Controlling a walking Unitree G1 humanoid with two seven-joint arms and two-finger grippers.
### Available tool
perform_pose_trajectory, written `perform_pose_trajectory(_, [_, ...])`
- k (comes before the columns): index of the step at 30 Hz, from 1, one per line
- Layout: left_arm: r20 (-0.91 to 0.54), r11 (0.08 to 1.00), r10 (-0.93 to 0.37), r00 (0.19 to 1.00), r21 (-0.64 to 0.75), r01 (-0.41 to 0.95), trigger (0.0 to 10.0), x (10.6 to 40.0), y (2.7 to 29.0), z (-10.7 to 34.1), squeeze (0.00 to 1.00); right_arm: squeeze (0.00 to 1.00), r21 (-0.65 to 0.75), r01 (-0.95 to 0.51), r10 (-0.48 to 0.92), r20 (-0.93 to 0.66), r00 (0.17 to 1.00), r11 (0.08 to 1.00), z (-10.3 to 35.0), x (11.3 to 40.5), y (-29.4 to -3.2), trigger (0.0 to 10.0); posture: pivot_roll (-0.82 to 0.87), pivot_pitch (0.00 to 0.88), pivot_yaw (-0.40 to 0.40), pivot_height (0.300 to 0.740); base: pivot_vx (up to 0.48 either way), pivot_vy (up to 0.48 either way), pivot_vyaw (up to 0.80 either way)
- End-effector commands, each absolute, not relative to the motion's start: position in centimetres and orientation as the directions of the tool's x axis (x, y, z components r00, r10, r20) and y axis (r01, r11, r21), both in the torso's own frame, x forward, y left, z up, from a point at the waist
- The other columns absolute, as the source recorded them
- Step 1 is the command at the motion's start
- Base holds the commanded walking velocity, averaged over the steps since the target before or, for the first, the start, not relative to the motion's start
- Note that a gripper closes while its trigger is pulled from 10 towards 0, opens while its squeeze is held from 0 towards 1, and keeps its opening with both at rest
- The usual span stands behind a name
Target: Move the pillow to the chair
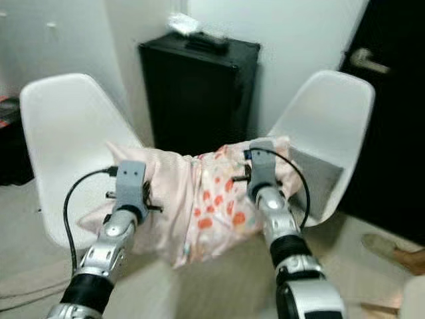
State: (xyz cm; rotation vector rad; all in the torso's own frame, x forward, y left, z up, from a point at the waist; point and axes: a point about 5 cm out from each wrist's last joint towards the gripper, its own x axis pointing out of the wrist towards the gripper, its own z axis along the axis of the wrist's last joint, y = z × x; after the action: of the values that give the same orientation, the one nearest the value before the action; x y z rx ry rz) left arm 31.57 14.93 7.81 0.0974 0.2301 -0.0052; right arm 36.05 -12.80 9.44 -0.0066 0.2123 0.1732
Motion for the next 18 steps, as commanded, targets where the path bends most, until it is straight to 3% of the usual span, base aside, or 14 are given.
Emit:
perform_pose_trajectory(1, [-0.188, 0.995, -0.025, 0.982, 0.09, 0.043, 10.0, 31.95, 14.13, 8.87, 0.0, 0.0, 0.001, -0.212, 0.209, -0.177, 0.962, 0.977, 10.16, 36.29, -11.91, 10.0, 0.03, 0.0, -0.056, 0.74, 0.0, 0.0, -0.8])
perform_pose_trajectory(18, [-0.185, 0.994, -0.03, 0.982, 0.1, 0.049, 10.0, 32.03, 14.19, 9.12, 0.0, 0.0, 0.016, -0.193, 0.193, -0.178, 0.965, 0.981, 10.2, 36.45, -12.21, 10.0, 0.04, 0.0, -0.056, 0.74, 0.0, 0.0, -0.8])
